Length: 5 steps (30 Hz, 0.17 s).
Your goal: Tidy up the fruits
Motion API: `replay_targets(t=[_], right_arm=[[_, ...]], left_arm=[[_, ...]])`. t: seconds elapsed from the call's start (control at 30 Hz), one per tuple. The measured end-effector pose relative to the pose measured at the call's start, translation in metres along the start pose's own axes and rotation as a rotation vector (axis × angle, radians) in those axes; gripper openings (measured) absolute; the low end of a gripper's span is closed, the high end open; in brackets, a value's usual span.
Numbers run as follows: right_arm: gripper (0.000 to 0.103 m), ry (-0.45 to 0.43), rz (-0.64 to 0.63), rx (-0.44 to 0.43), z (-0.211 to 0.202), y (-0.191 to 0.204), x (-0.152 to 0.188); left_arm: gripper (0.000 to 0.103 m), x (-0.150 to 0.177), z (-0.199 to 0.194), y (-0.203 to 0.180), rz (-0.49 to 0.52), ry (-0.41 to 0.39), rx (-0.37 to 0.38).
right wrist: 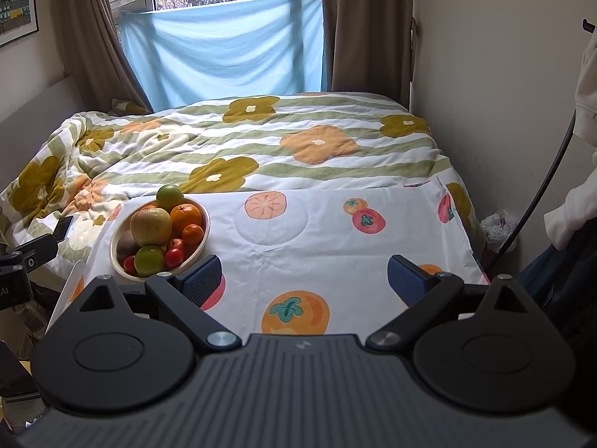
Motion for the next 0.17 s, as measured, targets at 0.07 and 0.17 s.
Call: replay_targets(t=[0.07, 0.17], right_arm=[[0.103, 0.003, 0.003, 0.0, 0.0002, 0.0, 0.0012], [0.103, 0.007, 0.01, 0.004, 0.0018, -0.0008, 0.0026]], left_arm=[[0.103, 0.0004, 0.0004, -0.0002, -0.007, 0.001, 0.011], [0.103, 0.001, 0.0001, -0.0005, -0.01, -0.008, 0.015]])
Point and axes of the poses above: each gripper's, at about its wrist camera, not at the fingertips, and z roughly the way its jaws point, y to its left, x to its underside, the point moved 9 cm from there along z, roughly the way its jaws point, and after that the axes turned 3 degrees about -z, right-handed, at the moved point
